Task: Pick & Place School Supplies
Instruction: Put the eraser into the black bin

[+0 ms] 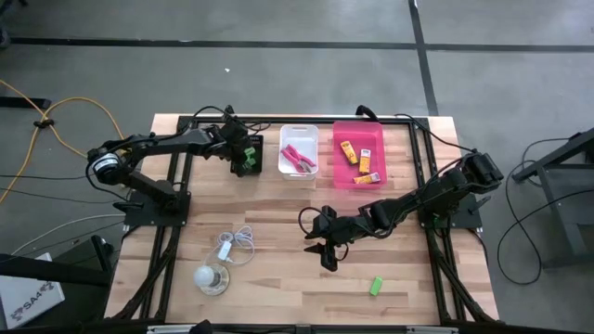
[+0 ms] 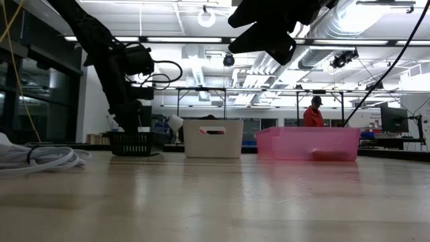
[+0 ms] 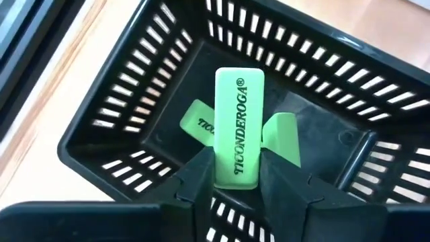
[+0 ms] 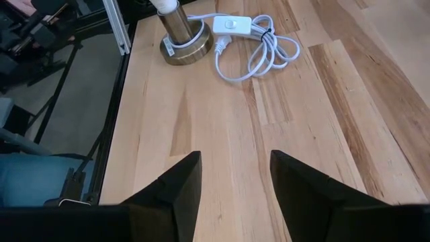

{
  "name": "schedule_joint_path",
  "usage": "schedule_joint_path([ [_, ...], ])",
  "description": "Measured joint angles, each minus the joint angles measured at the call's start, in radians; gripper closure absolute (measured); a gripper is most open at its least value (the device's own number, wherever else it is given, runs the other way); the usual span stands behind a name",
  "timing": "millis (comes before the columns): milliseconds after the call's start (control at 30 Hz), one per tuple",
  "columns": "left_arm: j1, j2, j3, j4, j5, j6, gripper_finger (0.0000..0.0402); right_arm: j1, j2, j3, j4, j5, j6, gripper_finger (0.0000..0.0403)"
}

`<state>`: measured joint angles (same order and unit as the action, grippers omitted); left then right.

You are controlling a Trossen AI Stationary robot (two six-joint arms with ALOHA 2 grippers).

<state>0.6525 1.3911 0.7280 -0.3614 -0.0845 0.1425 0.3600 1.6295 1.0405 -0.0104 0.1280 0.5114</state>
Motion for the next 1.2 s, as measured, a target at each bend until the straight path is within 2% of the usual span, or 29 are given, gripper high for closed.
schedule_joint_path([
  [200, 0.000, 0.000, 0.000, 0.000, 0.000, 0.000, 0.0265, 0.000, 0.000, 0.000, 0.000, 0.000, 0.000, 0.0237],
  [500, 0.000, -0.002, 0.007, 0.016, 0.000, 0.012, 0.0263, 0.000, 0.000, 0.000, 0.000, 0.000, 0.000, 0.0237],
  [733, -0.039, -0.053, 0.052, 0.019, 0.000, 0.023, 0.0262, 0.000, 0.000, 0.000, 0.000, 0.001, -0.003, 0.0237],
  [933, -0.148, -0.115, 0.074, -0.017, 0.000, 0.000, 0.0262, 0.000, 0.000, 0.000, 0.000, 0.000, -0.043, 0.0237],
  [1200, -0.411, -0.162, 0.075, -0.031, 0.001, -0.095, 0.0262, 0.000, 0.000, 0.000, -0.032, -0.052, -0.097, 0.0237],
])
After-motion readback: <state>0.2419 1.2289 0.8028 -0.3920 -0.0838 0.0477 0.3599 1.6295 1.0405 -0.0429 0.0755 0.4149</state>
